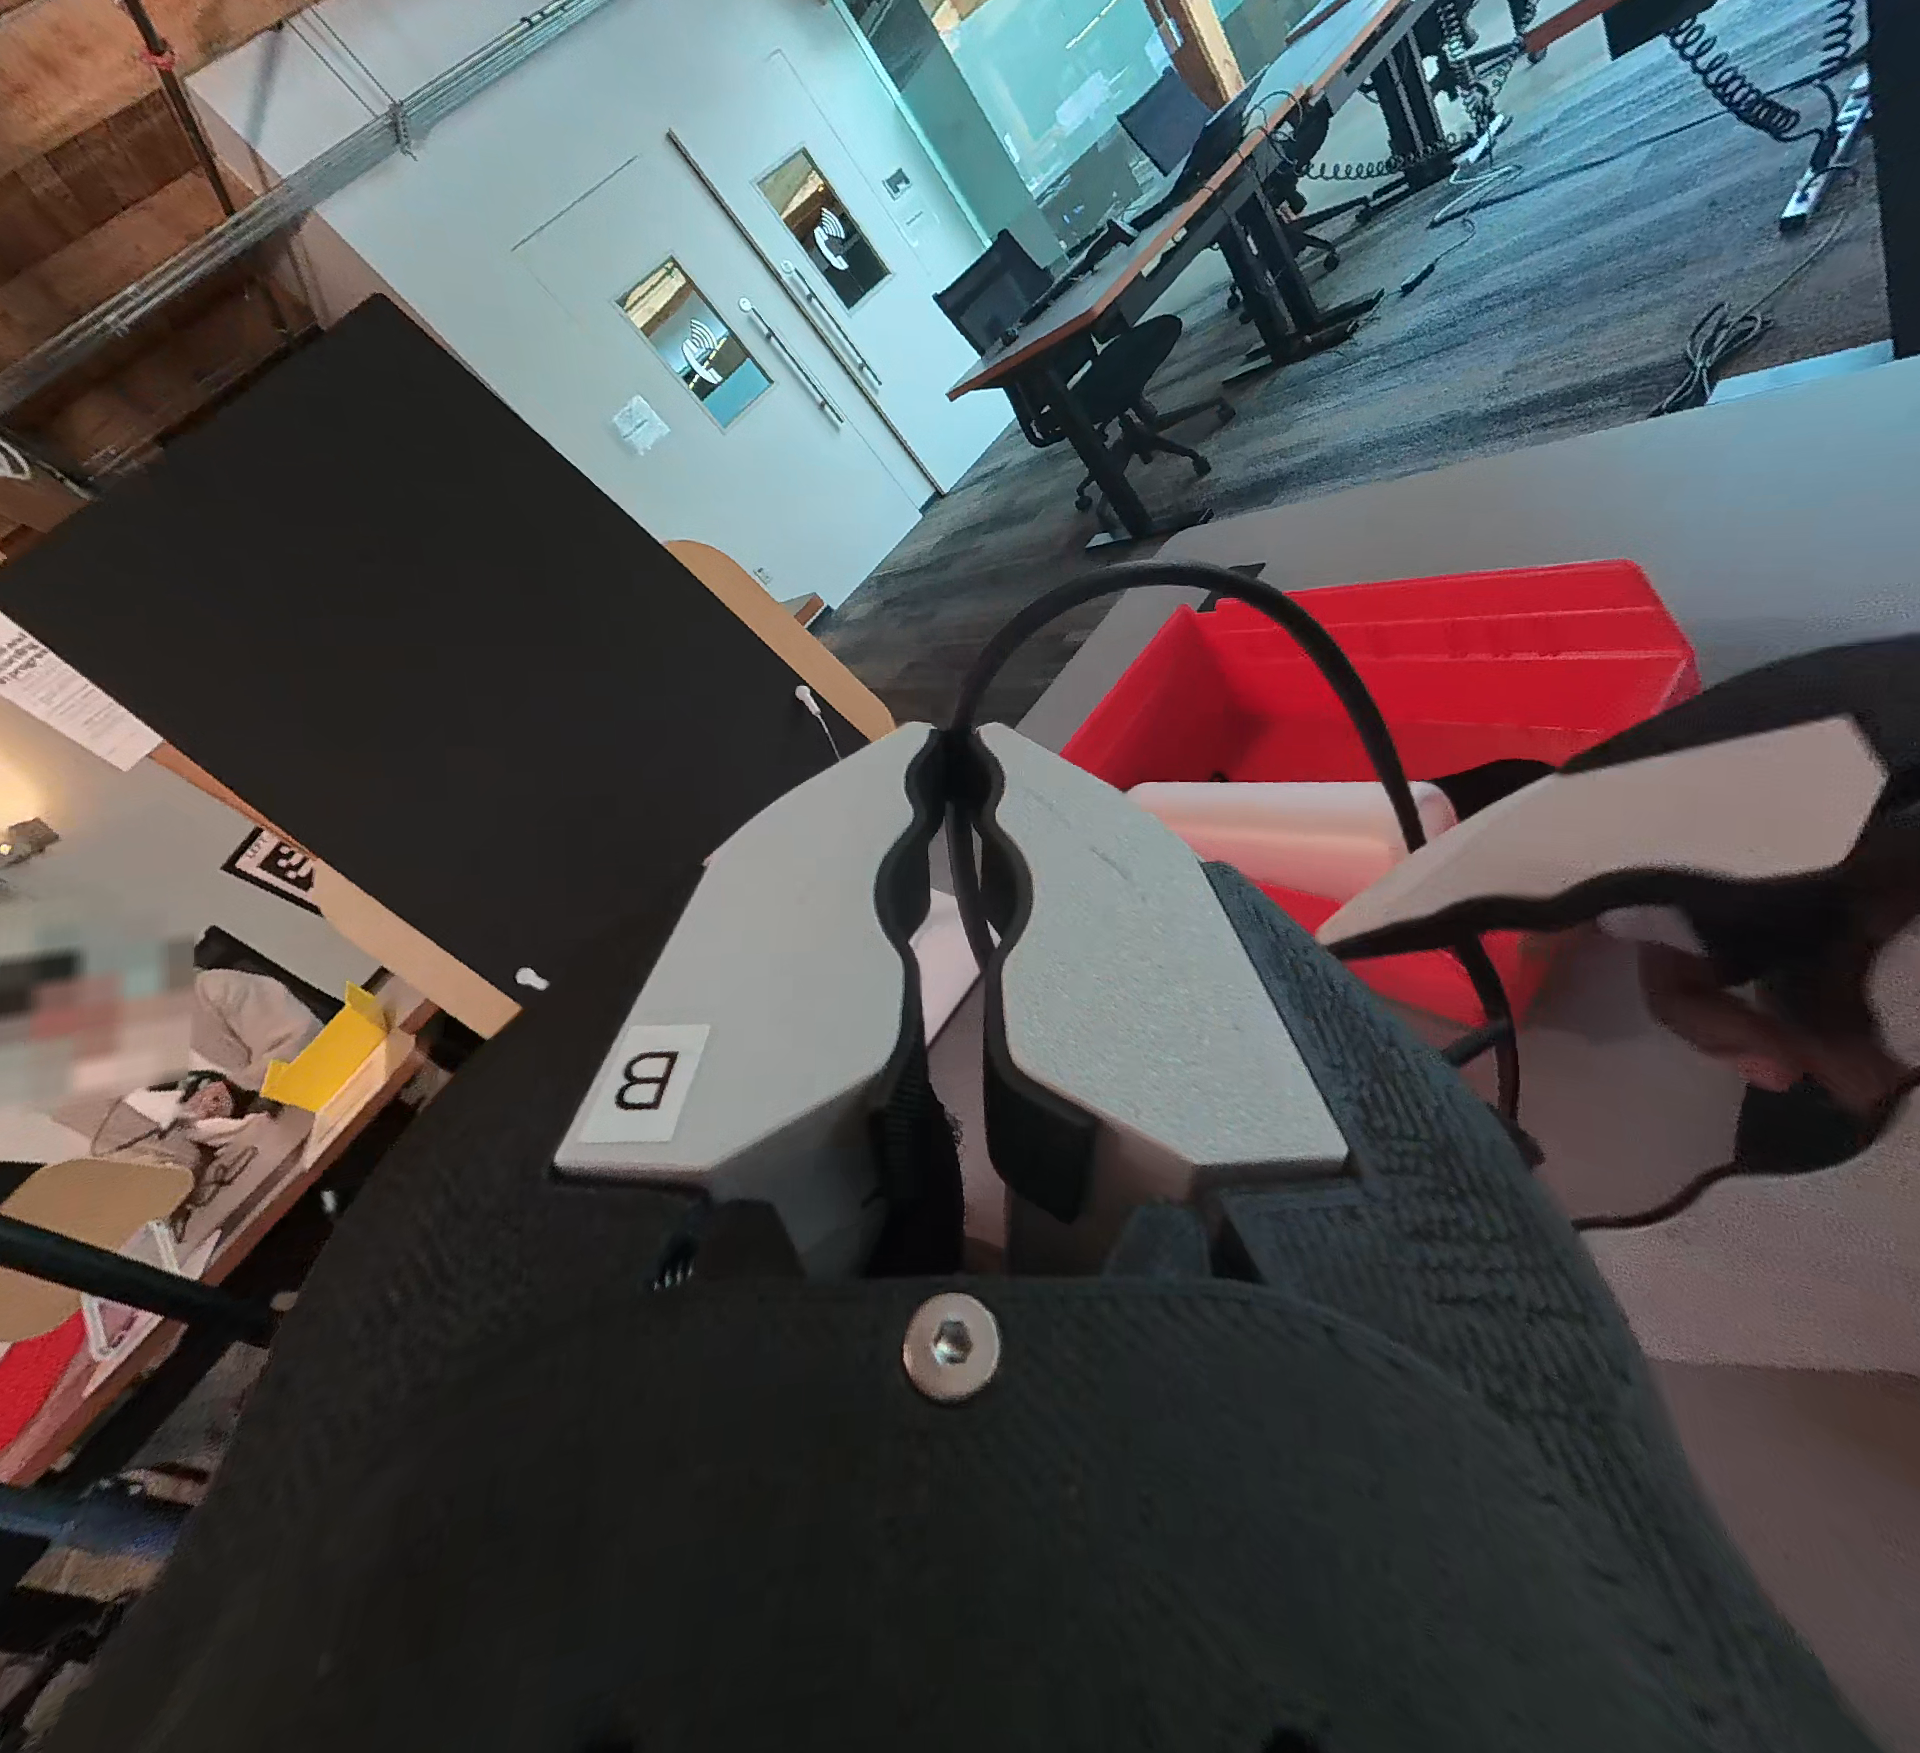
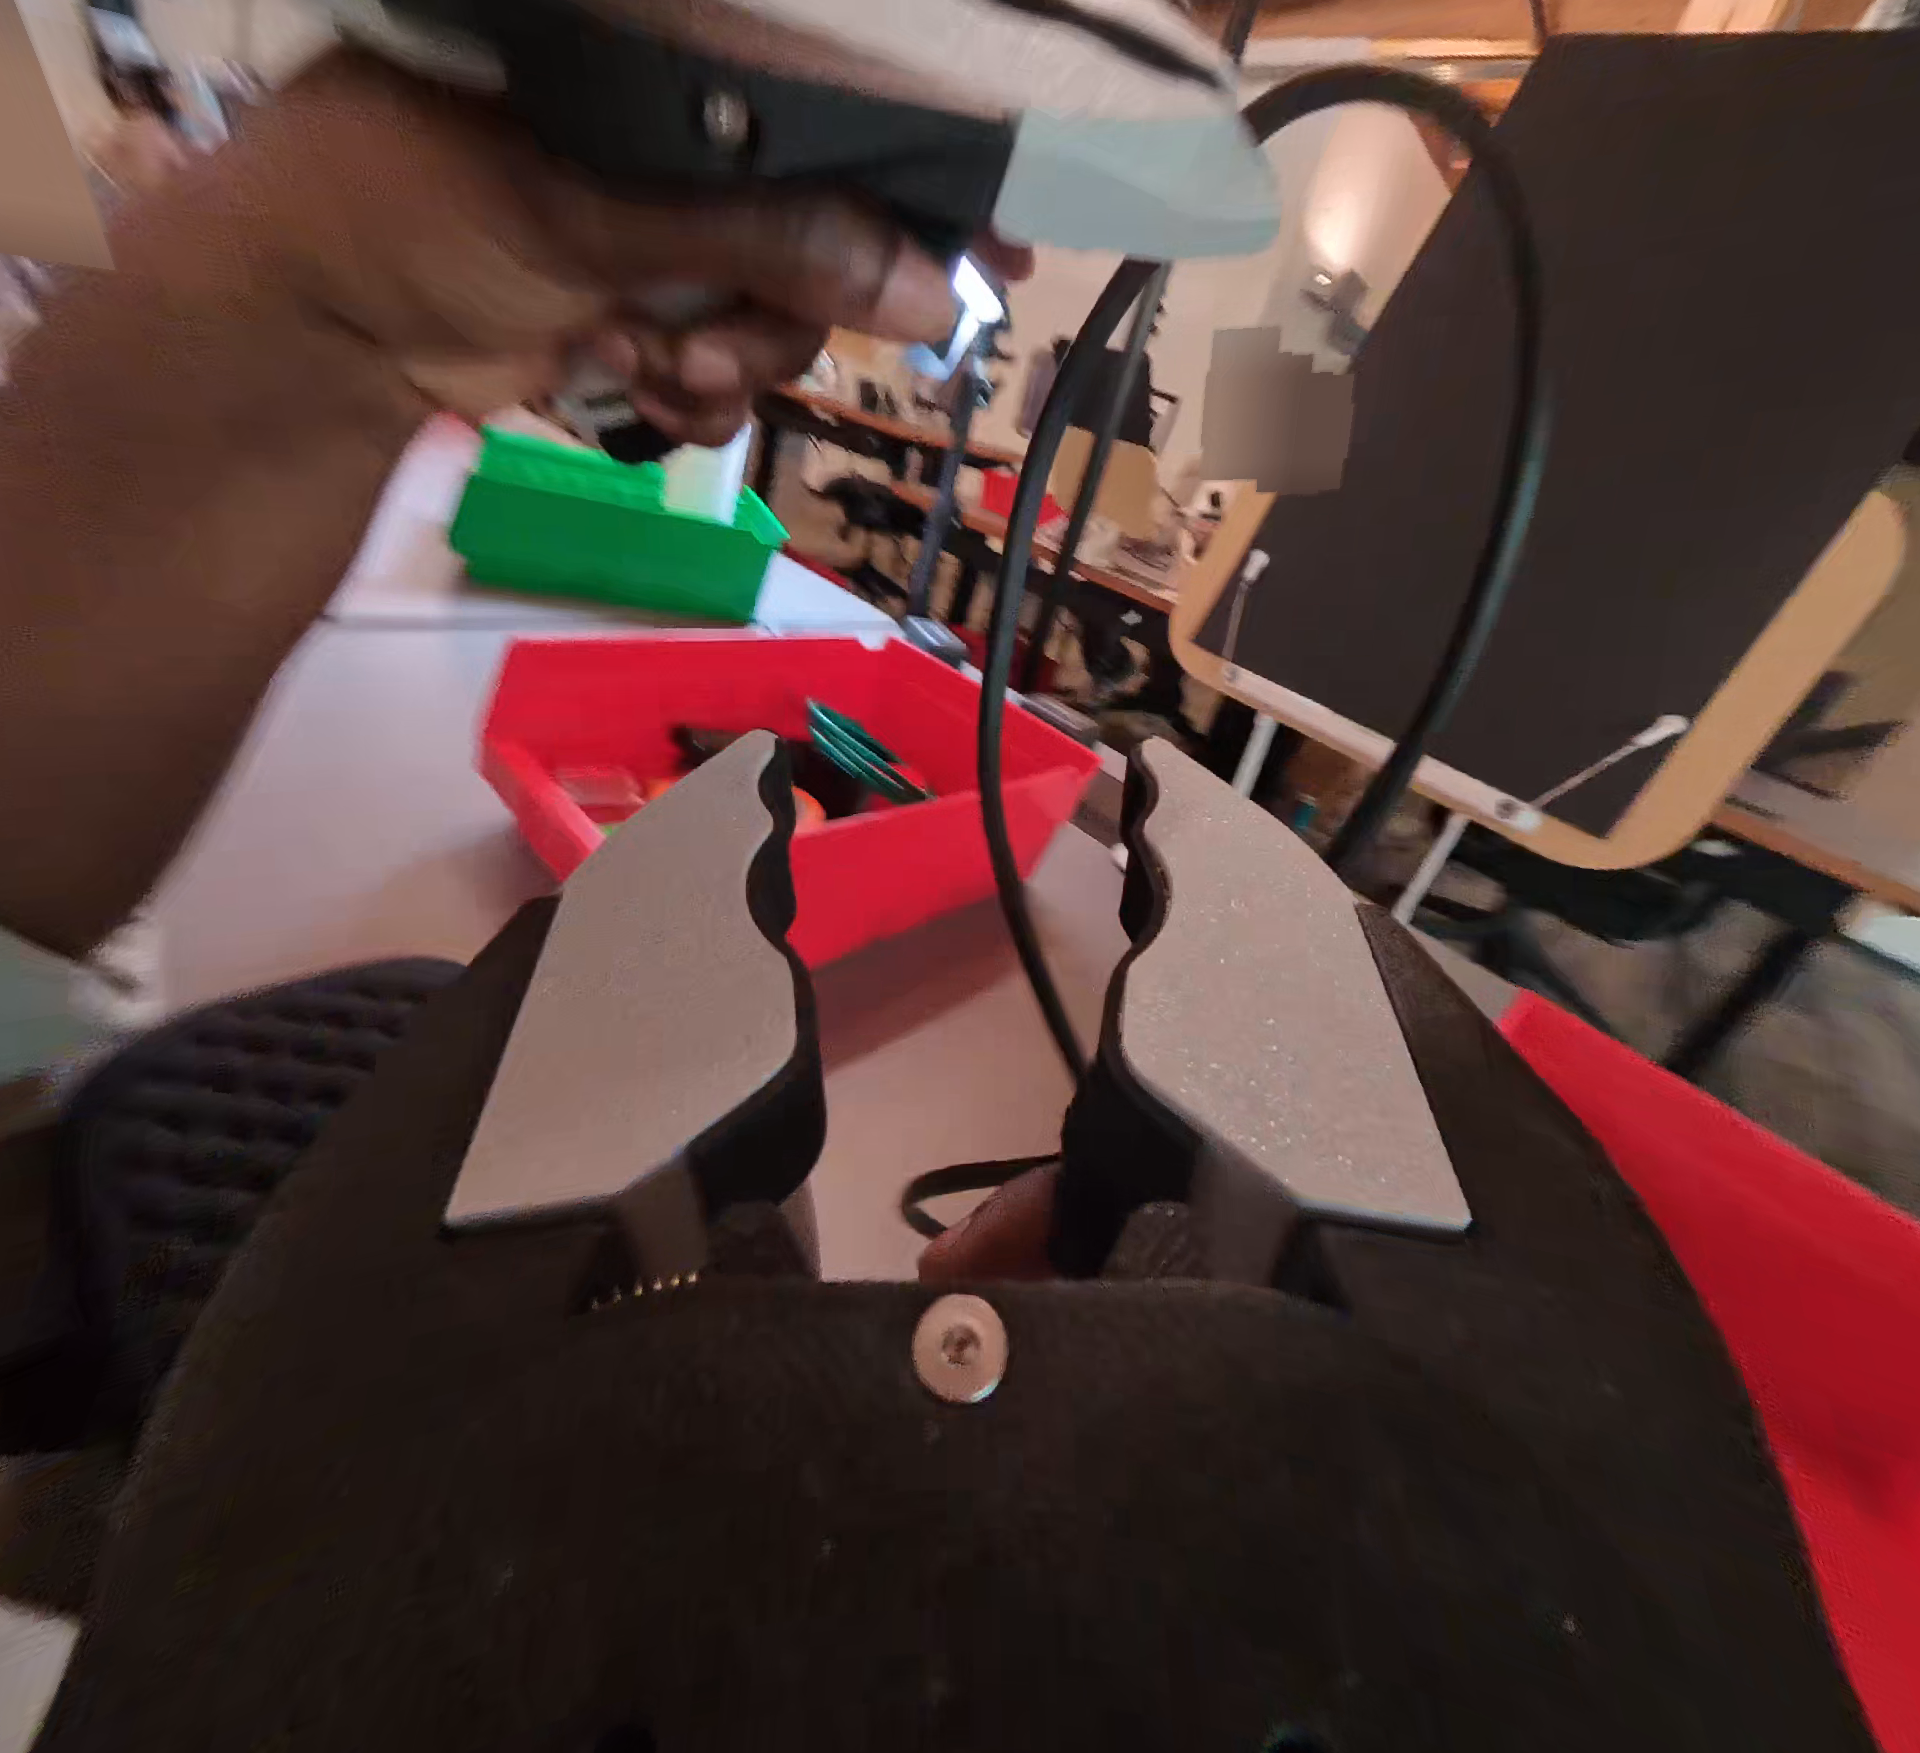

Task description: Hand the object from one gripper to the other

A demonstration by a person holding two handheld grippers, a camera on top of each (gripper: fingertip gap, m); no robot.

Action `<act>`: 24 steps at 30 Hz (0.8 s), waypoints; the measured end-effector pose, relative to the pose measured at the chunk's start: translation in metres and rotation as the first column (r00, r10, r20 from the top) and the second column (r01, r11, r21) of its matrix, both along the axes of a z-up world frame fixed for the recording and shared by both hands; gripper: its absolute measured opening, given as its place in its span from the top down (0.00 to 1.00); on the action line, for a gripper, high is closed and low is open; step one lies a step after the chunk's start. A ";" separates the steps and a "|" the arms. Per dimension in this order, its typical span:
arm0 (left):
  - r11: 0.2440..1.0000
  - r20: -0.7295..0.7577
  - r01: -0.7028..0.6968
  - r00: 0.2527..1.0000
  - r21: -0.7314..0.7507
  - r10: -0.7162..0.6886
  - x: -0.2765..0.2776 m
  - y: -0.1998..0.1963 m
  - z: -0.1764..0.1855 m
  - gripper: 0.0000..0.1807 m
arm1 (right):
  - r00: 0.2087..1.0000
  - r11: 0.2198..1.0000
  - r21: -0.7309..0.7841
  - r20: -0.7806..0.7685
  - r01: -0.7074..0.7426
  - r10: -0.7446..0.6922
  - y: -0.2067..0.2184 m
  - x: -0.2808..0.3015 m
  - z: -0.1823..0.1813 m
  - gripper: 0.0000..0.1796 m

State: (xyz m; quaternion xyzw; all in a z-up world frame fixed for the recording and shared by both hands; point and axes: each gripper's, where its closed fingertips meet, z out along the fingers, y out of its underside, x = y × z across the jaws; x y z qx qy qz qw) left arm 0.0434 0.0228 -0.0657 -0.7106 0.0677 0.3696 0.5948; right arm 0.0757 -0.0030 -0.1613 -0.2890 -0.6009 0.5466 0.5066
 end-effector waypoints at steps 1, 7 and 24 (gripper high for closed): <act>1.000 0.011 0.001 1.000 0.004 -0.001 0.000 0.000 -0.001 0.98 | 0.999 0.997 0.065 0.010 0.048 -0.049 0.000 -0.008 -0.006 0.67; 0.999 0.101 0.021 0.995 0.031 -0.024 -0.007 -0.006 -0.008 0.98 | 0.963 0.889 0.386 0.008 0.247 -0.270 0.009 -0.032 -0.032 0.83; 0.907 0.203 0.315 0.904 0.281 -0.377 -0.005 -0.079 -0.020 0.66 | 0.891 0.923 0.038 0.279 -0.383 0.358 -0.005 0.030 0.013 0.98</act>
